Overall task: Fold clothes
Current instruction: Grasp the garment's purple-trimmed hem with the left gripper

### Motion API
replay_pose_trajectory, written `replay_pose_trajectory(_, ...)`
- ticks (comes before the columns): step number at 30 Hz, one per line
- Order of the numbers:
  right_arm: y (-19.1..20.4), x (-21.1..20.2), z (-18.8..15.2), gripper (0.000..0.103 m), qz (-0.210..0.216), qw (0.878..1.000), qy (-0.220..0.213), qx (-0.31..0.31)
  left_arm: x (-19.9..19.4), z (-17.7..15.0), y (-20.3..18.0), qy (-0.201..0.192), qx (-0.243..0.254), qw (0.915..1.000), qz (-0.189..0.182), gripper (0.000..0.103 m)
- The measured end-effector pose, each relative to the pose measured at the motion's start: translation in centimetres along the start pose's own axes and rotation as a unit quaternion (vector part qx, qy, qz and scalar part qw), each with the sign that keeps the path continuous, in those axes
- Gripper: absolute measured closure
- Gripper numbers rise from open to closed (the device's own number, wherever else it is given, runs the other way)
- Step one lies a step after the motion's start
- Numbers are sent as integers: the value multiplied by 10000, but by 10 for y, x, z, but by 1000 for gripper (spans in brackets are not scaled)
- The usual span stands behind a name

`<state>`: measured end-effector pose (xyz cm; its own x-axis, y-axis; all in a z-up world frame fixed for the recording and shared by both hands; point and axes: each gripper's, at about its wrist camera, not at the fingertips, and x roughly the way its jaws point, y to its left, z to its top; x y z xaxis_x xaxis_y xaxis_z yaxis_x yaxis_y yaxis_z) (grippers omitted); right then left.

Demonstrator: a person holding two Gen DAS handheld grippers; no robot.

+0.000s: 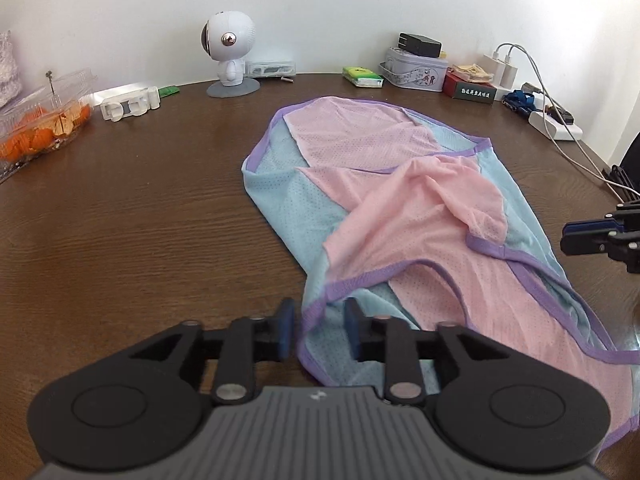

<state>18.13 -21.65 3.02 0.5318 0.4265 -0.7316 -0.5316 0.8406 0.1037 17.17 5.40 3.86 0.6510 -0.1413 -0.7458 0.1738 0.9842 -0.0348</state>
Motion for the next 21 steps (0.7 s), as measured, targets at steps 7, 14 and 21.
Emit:
replay_pose_trajectory(7, 3, -8, -17, 99, -227, 9996, -157, 64, -12, -12, -1, -93, -138, 9996, 235, 100)
replay_pose_trajectory(14, -13, -33, -36, 101, -611, 9969, -193, 459, -24, -25, -2, -185, -277, 9983, 471, 101)
replay_pose_trajectory(21, 10, -75, -41, 65, -613, 9950, -715, 333, -52, -40, -16, -365, -48, 9973, 643, 62)
